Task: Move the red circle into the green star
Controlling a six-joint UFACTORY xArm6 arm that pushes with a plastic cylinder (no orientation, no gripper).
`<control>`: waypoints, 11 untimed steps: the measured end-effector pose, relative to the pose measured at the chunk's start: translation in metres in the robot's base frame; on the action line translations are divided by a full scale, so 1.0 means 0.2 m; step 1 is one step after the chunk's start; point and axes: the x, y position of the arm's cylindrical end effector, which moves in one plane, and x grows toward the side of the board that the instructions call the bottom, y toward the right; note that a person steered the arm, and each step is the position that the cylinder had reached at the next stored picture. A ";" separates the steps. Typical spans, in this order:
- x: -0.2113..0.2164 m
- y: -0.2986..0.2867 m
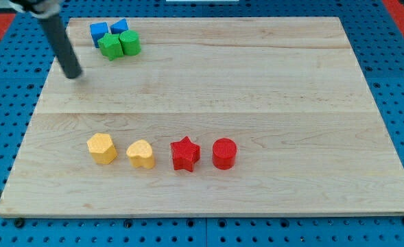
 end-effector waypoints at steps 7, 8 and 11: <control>0.90 1.69; 1.01 1.44; 0.77 0.90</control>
